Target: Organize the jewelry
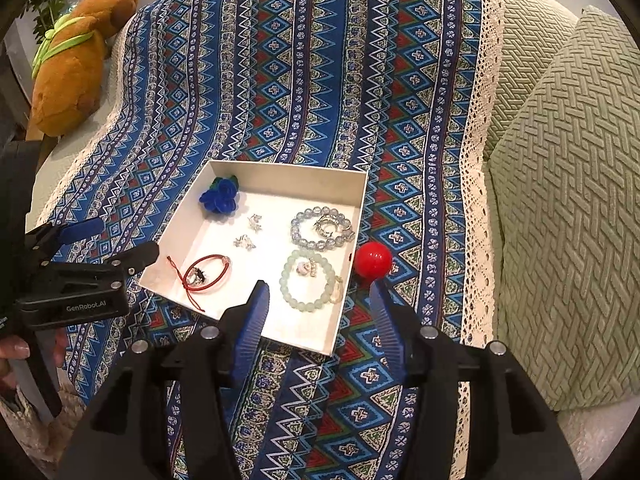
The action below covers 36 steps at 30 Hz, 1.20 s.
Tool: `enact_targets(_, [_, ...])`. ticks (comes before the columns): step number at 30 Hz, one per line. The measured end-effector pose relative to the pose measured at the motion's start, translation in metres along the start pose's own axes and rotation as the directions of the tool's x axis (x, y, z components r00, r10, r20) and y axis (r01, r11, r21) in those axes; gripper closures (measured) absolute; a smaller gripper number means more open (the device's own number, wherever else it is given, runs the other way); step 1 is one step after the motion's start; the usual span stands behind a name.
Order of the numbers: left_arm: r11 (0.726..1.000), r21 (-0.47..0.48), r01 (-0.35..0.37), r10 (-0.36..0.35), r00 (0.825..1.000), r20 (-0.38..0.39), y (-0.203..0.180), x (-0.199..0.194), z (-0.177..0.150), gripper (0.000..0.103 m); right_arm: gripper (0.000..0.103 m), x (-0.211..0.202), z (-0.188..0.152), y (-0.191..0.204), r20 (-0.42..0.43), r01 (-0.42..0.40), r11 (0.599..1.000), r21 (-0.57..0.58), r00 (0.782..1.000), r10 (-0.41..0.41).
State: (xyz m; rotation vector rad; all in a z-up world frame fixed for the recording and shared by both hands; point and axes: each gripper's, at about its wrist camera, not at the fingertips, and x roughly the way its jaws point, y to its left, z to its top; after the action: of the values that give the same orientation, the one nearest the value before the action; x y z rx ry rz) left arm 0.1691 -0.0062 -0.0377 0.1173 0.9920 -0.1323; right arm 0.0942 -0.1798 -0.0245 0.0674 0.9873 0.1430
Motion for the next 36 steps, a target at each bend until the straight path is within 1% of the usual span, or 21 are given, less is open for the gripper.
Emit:
enact_targets(1, [1.0,-0.004,0.009,-0.009,1.0,-0.003,-0.001,0.0,-0.001,0.006,0.05,0.001,-0.002,0.0,-0.004,-0.001,1.0,0.004,1.0,0.001])
enact_targets(3, [1.0,0.001,0.005,-0.005,1.0,-0.004,-0.002,0.001,-0.004,0.006,0.049,0.002,-0.004,0.002,-0.011,0.003,1.0,0.006,1.0,-0.003])
enact_targets(6, [1.0,0.008,-0.006,0.007,1.0,-0.014,-0.004,0.004,-0.007,0.006,0.042,0.005,-0.008,0.001,-0.017,0.02,1.0,0.017,1.0,-0.02])
enact_targets(9, [1.0,-0.008,0.004,-0.004,1.0,-0.023,-0.003,0.005,-0.009,0.006,0.041,0.005,-0.009,-0.001,-0.014,0.033,0.999,0.031,0.999,-0.032])
enact_targets(11, [1.0,-0.021,0.016,-0.016,1.0,-0.024,-0.003,0.005,-0.009,0.006,0.036,0.006,-0.01,-0.003,-0.008,0.041,0.998,0.037,0.999,-0.041])
enact_targets(13, [1.0,-0.017,0.017,-0.018,1.0,-0.022,-0.004,0.004,-0.01,0.006,0.034,0.007,-0.011,-0.004,-0.005,0.047,0.998,0.044,0.999,-0.047])
enact_targets(20, [1.0,-0.013,0.025,-0.025,1.0,-0.018,-0.004,0.002,-0.012,0.006,0.034,0.011,-0.012,-0.002,-0.011,0.044,0.998,0.036,0.999,-0.044])
enact_targets(25, [1.0,-0.012,0.011,-0.011,1.0,-0.007,-0.004,0.0,-0.013,0.006,0.034,0.013,-0.013,0.0,-0.014,0.041,0.999,0.028,0.999,-0.041])
enact_targets(36, [1.0,-0.013,0.02,-0.02,1.0,-0.004,-0.004,0.0,-0.013,0.006,0.033,0.013,-0.014,-0.001,-0.018,0.04,0.999,0.032,0.999,-0.04])
